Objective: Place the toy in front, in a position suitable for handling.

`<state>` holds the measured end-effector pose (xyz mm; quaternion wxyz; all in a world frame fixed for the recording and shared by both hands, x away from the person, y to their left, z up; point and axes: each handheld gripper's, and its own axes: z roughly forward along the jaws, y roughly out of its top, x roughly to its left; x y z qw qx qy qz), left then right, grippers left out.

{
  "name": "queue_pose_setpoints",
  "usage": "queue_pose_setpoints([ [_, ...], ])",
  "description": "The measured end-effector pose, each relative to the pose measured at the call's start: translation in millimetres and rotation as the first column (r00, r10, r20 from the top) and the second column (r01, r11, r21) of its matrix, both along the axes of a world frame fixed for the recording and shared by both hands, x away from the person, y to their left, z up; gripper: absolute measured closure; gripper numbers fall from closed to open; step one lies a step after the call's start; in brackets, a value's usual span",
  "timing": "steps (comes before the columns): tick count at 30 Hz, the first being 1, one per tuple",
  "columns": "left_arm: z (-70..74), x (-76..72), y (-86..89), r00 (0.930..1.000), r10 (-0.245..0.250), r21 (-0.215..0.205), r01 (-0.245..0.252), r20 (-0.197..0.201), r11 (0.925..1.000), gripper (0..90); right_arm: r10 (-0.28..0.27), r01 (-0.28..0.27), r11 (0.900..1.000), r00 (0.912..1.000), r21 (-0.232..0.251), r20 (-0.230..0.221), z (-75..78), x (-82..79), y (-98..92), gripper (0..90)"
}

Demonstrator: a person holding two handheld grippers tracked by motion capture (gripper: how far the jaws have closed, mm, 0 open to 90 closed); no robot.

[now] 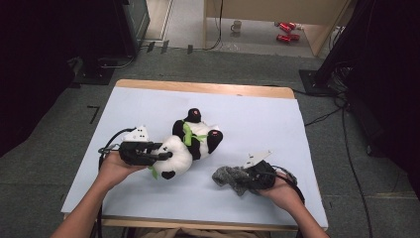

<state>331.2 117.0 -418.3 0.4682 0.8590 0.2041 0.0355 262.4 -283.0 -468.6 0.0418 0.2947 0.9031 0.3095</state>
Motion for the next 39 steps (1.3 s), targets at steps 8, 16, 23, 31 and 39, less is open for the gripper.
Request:
queue_pose_setpoints([
  [8, -1.7, 21.9, 5.6, 0.9988, -0.046, 0.01, 0.046, 0.016, 0.9989, 63.1, -0.032, 0.03, 0.998, 0.9993, 0.05, 0.02, 8.6, 1.7, -8.4, 74.4],
  [16, -8.9, 27.7, 18.0, 1.0, 0.007, 0.028, -0.007, 0.004, 0.9996, 45.9, -0.043, 0.038, 0.995, 0.998, 0.09, 0.046, 19.8, 6.7, -1.6, 74.8],
  [23, -10.8, 22.9, 32.3, 0.9935, 0.093, -0.007, -0.094, -0.065, 0.9956, 36.4, -0.038, 0.025, 0.989, 0.9955, 0.146, 0.087, 36.3, 10.6, 9.5, 74.9],
  [31, -17.5, 11.6, 35.8, 0.9941, 0.074, 0.001, -0.074, -0.079, 0.9972, 28.4, -0.039, 0.023, 0.987, 0.9943, 0.16, 0.099, 41.3, 14.3, 14.4, 74.9],
  [39, -30.1, 12.2, 36.3, 0.9933, 0.079, 0.019, -0.078, -0.084, 0.9968, 36.9, -0.05, 0.025, 0.982, 0.9903, 0.187, 0.13, 53.2, 14.6, 13.3, 74.9],
])
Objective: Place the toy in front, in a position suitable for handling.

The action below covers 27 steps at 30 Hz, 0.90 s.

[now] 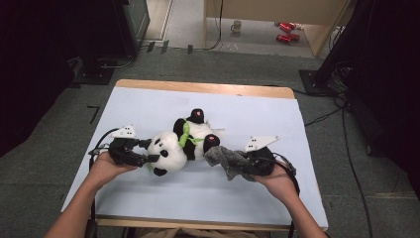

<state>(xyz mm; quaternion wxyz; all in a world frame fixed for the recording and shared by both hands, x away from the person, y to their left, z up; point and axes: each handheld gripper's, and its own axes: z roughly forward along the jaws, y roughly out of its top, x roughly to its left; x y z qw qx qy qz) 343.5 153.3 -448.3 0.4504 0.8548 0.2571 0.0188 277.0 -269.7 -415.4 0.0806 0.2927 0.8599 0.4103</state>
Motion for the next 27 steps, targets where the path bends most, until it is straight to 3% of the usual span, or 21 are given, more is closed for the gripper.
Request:
queue_pose_setpoints([
  [4, -0.3, 3.8, 0.0, 1.0, -0.004, -0.007, 0.004, -0.005, 1.0, 58.3, 0.007, -0.008, 1.0, 0.9997, 0.023, 0.023, 9.7, -0.1, 2.4, 74.9],
  [8, 6.0, 4.3, -2.6, 0.9997, -0.021, -0.012, 0.021, 0.01, 0.9997, 69.0, 0.005, -0.008, 0.999, 0.9988, 0.044, 0.048, 22.0, -0.4, 2.9, 74.9],
  [9, 8.3, 3.1, -4.5, 0.999, -0.029, -0.008, 0.029, 0.035, 0.9995, 70.3, 0.005, -0.008, 0.999, 0.9985, 0.05, 0.055, 25.4, 0.0, 2.3, 74.8],
  [11, 14.3, 2.3, -8.2, 0.9981, -0.044, -0.043, 0.046, 0.044, 0.998, 73.6, -0.004, -0.001, 0.998, 0.9978, 0.067, 0.067, 32.2, 0.7, 0.5, 74.9],
  [14, 24.9, 2.7, -17.4, 0.9952, -0.068, -0.063, 0.073, 0.07, 0.9953, 76.9, -0.017, 0.011, 0.996, 0.9965, 0.083, 0.082, 40.6, 2.6, -2.6, 74.9],
  [17, 30.6, 5.0, -25.2, 0.9915, -0.099, -0.112, 0.108, 0.085, 0.9878, 79.6, -0.029, 0.021, 0.996, 0.9953, 0.089, 0.092, 48.0, 4.7, -4.8, 74.9],
  [19, 29.6, 5.8, -32.3, 0.9884, -0.128, -0.105, 0.136, 0.082, 0.9851, 80.0, -0.032, 0.024, 0.996, 0.9947, 0.09, 0.098, 51.0, 6.0, -5.4, 74.9],
  [23, 26.9, 6.0, -42.5, 0.9804, -0.168, -0.146, 0.182, 0.103, 0.9724, 80.6, -0.042, 0.031, 0.993, 0.9937, 0.11, 0.104, 56.8, 12.6, -3.3, 74.9],
  [27, 14.6, 10.2, -48.6, 0.9748, -0.199, -0.068, 0.206, 0.101, 0.9762, 79.0, -0.033, 0.02, 0.992, 0.9943, 0.127, 0.101, 61.6, 24.3, 11.0, 74.9],
])
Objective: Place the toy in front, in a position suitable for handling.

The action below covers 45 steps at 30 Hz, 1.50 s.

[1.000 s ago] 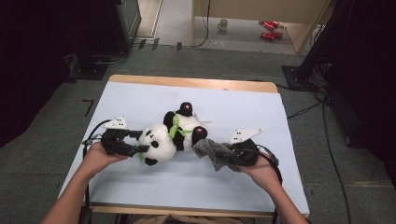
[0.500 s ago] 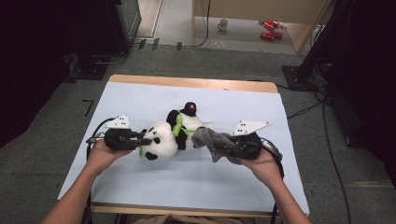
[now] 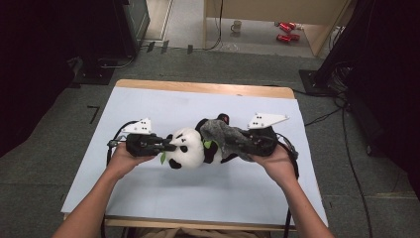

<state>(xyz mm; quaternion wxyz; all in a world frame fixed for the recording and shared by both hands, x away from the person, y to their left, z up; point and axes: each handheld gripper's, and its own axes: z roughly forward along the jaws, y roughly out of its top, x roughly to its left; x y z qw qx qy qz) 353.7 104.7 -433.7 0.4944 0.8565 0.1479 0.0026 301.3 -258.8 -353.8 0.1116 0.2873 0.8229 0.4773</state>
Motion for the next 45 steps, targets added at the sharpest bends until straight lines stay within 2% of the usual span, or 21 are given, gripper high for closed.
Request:
queue_pose_setpoints([
  [1, -2.4, 1.1, 1.9, 0.9999, 0.009, 0.003, -0.009, -0.009, 1.0, 78.3, 0.004, -0.004, 1.0, 1.0, -0.004, 0.004, 0.4, 3.3, 4.2, 74.9],
  [2, -5.7, 4.3, 6.0, 0.999, 0.02, 0.0, -0.02, -0.04, 0.9998, 77.5, 0.009, -0.009, 1.0, 1.0, -0.007, 0.001, 0.9, 5.6, 7.6, 75.0],
  [5, -11.2, 7.1, 11.2, 0.9962, 0.047, 0.006, -0.046, -0.073, 0.9989, 72.3, 0.021, -0.021, 1.0, 0.9998, -0.011, 0.002, 4.7, 14.8, 21.4, 74.9],
  [10, -10.2, 4.7, 14.2, 0.9921, 0.091, 0.02, -0.089, -0.087, 0.9958, 61.1, 0.034, -0.034, 0.999, 0.9994, -0.037, -0.003, 14.9, 30.1, 44.2, 74.9],
  [14, -9.9, 5.5, 16.1, 0.9809, 0.133, 0.009, -0.133, -0.142, 0.9911, 51.6, 0.053, -0.054, 0.997, 0.9985, -0.057, -0.01, 18.4, 41.0, 61.8, 74.9],
  [15, -10.1, 5.6, 16.7, 0.9793, 0.135, 0.008, -0.136, -0.151, 0.9907, 51.0, 0.059, -0.06, 0.996, 0.9981, -0.06, -0.017, 18.4, 43.9, 66.2, 74.9],
  [16, -11.5, 3.9, 17.9, 0.9778, 0.143, -0.013, -0.146, -0.154, 0.9891, 51.2, 0.062, -0.063, 0.996, 0.9979, -0.066, -0.019, 18.6, 46.0, 69.4, 74.9],
  [17, -13.2, 2.2, 18.9, 0.9784, 0.148, -0.026, -0.154, -0.144, 0.9878, 51.9, 0.067, -0.069, 0.995, 0.9975, -0.072, -0.019, 19.4, 49.1, 75.1, 74.9],
  [21, -13.3, 0.1, 18.9, 0.9835, 0.137, -0.026, -0.141, -0.118, 0.9896, 56.2, 0.092, -0.096, 0.991, 0.995, -0.093, -0.039, 21.0, 55.2, 96.8, 74.9],
  [26, -14.4, 2.3, 20.1, 0.9795, 0.139, -0.04, -0.147, -0.146, 0.9884, 59.6, 0.116, -0.128, 0.976, 0.9905, -0.178, -0.074, 4.5, 59.1, 121.9, 75.0],
  [31, -15.3, 2.6, 19.7, 0.9789, 0.139, -0.045, -0.147, -0.15, 0.9881, 60.5, 0.119, -0.147, 0.96, 0.9848, -0.238, -0.126, -11.3, 64.3, 127.1, 75.8],
  [36, -16.8, 3.6, 19.2, 0.9772, 0.145, -0.046, -0.154, -0.155, 0.9871, 57.9, 0.118, -0.157, 0.952, 0.9803, -0.264, -0.158, -17.1, 64.6, 124.9, 77.2],
  [39, -19.7, 6.1, 20.2, 0.9717, 0.148, -0.058, -0.161, -0.184, 0.9853, 53.5, 0.123, -0.167, 0.947, 0.9776, -0.276, -0.171, -19.9, 63.2, 122.9, 77.7],
  [42, -21.5, 6.3, 20.5, 0.9764, 0.133, -0.062, -0.146, -0.17, 0.9873, 56.5, 0.103, -0.154, 0.943, 0.9781, -0.294, -0.181, -20.4, 63.6, 119.4, 77.7],
  [45, -22.4, 6.2, 19.6, 0.9768, 0.124, -0.058, -0.136, -0.175, 0.989, 60.8, 0.079, -0.139, 0.941, 0.9768, -0.309, -0.199, -20.4, 66.7, 111.9, 77.8],
])
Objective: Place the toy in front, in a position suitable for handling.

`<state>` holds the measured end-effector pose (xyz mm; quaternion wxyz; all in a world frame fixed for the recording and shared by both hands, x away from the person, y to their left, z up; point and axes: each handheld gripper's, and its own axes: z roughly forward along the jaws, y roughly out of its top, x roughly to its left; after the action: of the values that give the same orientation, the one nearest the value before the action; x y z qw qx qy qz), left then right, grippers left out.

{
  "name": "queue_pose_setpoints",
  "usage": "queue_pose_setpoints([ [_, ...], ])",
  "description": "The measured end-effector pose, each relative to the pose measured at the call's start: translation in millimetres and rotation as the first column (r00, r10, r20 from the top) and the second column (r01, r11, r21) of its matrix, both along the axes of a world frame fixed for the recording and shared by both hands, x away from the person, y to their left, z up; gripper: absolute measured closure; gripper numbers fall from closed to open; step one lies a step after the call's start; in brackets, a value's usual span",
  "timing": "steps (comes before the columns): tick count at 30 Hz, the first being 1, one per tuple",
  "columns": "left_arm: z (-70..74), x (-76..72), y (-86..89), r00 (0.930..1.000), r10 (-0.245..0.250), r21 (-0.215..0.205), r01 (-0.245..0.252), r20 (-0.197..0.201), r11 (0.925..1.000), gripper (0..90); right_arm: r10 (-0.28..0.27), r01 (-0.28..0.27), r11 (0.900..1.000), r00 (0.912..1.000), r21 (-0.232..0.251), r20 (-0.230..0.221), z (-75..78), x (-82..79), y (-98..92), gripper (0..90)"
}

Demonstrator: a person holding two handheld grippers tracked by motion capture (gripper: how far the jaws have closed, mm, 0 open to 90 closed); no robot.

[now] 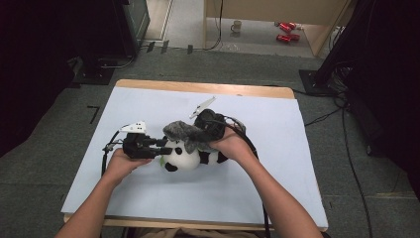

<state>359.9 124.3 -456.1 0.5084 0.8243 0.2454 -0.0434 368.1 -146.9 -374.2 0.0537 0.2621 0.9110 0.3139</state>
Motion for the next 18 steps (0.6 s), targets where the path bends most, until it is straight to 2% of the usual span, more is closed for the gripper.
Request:
queue_pose_setpoints([
  [2, 0.2, -1.2, -1.0, 0.9999, -0.007, 0.011, 0.007, 0.011, 0.9999, 62.3, -0.019, 0.019, 1.0, 0.9997, -0.009, -0.011, -0.1, 2.3, -6.4, 77.7],
  [7, 0.6, -1.3, -0.9, 1.0, -0.004, 0.005, 0.004, 0.002, 1.0, 62.7, -0.052, 0.052, 0.999, 0.9984, 0.009, -0.024, 0.7, 6.7, -23.5, 77.7],
  [12, 1.2, -2.1, -0.5, 1.0, -0.007, 0.007, 0.006, 0.004, 1.0, 62.6, -0.076, 0.077, 0.997, 0.997, 0.012, -0.008, 4.1, 7.6, -36.7, 77.7],
  [18, 1.9, -1.8, -0.3, 1.0, -0.004, 0.006, 0.004, 0.006, 1.0, 62.4, -0.128, 0.128, 0.992, 0.9918, 0.01, -0.004, 2.3, 6.2, -65.6, 78.0],
])
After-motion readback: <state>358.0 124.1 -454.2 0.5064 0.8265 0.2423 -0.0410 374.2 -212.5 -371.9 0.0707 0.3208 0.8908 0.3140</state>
